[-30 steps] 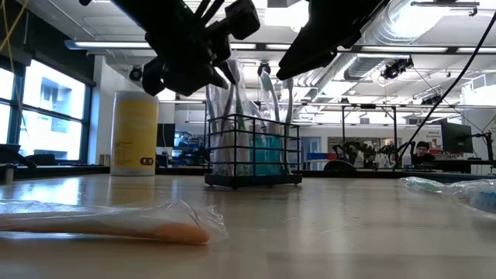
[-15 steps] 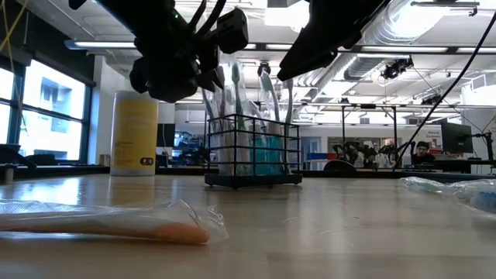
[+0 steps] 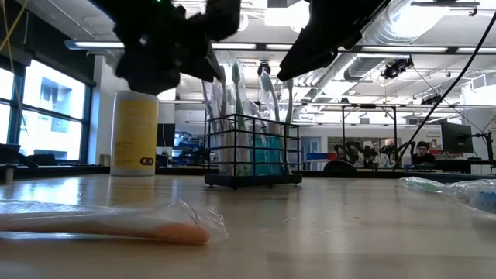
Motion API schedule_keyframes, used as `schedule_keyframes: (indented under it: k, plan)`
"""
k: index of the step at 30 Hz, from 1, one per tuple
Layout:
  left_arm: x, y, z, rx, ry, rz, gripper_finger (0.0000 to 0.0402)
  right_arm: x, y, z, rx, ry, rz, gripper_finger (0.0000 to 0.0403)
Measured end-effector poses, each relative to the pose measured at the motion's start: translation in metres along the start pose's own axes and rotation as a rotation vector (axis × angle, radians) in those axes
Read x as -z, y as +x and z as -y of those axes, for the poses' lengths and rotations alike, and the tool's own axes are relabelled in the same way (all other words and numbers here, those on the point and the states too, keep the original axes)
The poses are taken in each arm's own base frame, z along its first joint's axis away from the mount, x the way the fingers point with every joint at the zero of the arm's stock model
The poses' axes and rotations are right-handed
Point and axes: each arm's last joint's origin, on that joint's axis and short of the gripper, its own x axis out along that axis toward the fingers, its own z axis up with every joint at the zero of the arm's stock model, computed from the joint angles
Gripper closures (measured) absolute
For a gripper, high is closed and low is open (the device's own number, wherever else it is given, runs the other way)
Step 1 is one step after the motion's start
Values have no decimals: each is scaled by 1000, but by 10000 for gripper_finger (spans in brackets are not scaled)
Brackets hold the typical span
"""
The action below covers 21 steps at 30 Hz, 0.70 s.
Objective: Pick & Place toothbrushing station
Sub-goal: Put the purple toothbrush into the wire organizer, then put the blue toothbrush into the wire organizer
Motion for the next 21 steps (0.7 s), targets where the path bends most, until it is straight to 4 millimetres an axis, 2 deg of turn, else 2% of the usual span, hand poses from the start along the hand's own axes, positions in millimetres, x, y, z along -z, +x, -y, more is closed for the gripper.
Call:
schedule_keyframes:
  k: [4,8,12,16,21]
  plan:
    - [-3,-14,-2,-28,1,-26,343,0,0,0,0,0,0,223]
    - [-2,-24,-1,-22,-59,-145,343,0,0,0,0,0,-1,223]
    - [1,-25,0,-9,-164,-242,343,0,0,0,0,0,-1,223]
    - [1,-25,0,-28,-328,-247,343,0,0,0,0,3,-1,223]
    - [6,-27,2,-33,-362,-245,343,0,0,0,0,3,-1,223]
